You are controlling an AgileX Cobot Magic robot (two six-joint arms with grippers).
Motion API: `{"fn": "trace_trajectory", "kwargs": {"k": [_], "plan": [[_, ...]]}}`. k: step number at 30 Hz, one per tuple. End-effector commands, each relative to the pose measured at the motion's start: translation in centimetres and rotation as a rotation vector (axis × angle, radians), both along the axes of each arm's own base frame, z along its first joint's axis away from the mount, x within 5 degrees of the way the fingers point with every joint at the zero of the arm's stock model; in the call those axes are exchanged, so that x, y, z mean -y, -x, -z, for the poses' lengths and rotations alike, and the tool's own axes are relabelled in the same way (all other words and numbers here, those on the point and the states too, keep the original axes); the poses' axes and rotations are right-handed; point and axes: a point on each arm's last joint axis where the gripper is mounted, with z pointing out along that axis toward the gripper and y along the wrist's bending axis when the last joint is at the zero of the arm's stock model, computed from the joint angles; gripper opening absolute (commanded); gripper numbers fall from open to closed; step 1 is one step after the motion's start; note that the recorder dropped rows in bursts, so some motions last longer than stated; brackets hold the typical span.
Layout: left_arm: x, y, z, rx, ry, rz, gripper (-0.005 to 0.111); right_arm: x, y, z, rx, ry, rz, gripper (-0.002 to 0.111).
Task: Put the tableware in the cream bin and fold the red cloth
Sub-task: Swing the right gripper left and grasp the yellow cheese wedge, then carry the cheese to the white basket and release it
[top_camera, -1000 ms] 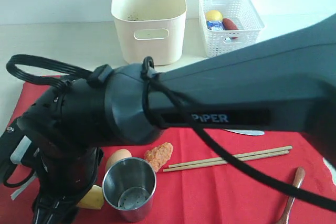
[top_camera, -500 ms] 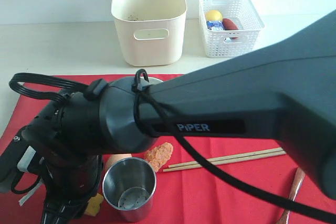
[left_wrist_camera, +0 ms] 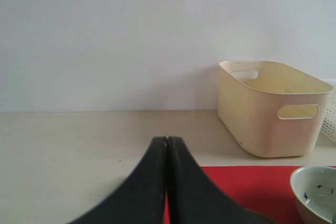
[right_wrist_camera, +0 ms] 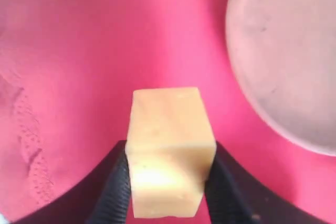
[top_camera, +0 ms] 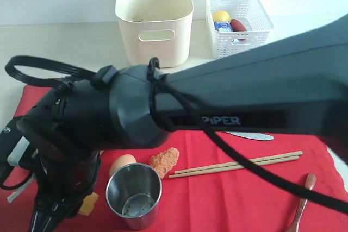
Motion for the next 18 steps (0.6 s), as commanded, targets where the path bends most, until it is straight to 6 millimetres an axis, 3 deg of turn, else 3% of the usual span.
{"fn": "trace_trajectory", "kwargs": {"k": [1, 9, 18], "plan": [[0.0, 0.0, 0.1, -0.001, 0.004, 0.006, 0.002, -0.1, 0.0, -3.3, 0.041, -0.105, 0.000, 0.000], [0.0, 0.0, 0.1, -0.001, 0.004, 0.006, 0.002, 0.4, -0.2, -7.6, 0.140, -0.224, -0.024, 0.000], [0.0, 0.0, 0.1, -0.001, 0.004, 0.006, 0.002, 1.9, -2.2, -10.2, 0.217, -0.264, 0.038, 0.000]]}}
